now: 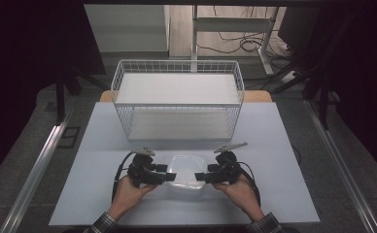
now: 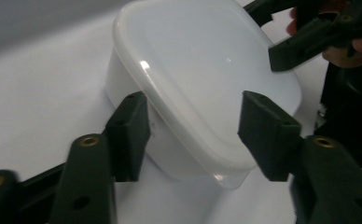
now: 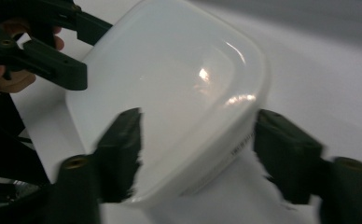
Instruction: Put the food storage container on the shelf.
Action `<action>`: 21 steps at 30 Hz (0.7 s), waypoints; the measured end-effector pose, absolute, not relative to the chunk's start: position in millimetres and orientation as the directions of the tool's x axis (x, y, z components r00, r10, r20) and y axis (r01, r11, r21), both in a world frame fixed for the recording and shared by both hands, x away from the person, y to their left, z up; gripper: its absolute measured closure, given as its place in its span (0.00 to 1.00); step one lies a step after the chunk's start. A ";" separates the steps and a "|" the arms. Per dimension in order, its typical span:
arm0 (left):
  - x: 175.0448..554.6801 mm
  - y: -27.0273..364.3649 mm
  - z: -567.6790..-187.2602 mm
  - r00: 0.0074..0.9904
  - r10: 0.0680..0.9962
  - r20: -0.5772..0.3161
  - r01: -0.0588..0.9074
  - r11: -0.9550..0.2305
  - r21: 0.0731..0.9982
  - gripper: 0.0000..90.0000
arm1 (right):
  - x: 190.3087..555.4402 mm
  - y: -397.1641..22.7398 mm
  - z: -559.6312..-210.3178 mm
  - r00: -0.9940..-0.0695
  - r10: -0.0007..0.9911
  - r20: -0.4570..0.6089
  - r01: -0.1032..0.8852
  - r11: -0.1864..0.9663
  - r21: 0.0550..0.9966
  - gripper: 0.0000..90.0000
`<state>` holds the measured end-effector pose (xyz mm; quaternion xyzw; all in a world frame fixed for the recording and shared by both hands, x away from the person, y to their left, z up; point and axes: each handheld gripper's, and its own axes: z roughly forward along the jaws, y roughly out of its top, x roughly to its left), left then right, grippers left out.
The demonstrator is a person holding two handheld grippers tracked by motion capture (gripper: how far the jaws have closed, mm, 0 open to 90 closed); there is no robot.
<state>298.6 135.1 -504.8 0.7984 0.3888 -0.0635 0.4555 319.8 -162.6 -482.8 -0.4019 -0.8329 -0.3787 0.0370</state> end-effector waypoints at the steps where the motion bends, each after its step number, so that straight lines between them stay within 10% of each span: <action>1: 298.6 135.1 -504.8 0.690 0.563 -0.456 0.679 -0.283 0.678 0.52 | 319.8 -162.6 -482.8 -0.674 0.641 0.366 0.697 0.390 0.601 0.42; 12: 286.8 147.4 -498.1 0.639 0.596 -0.487 0.701 -0.190 0.687 0.79 | 305.9 -174.4 -468.5 -0.620 0.661 0.423 0.733 0.296 0.613 0.78; 21: 285.4 150.1 -496.7 0.622 0.623 -0.475 0.694 -0.156 0.703 0.89 | 302.5 -172.1 -467.9 -0.636 0.682 0.362 0.676 0.265 0.687 0.87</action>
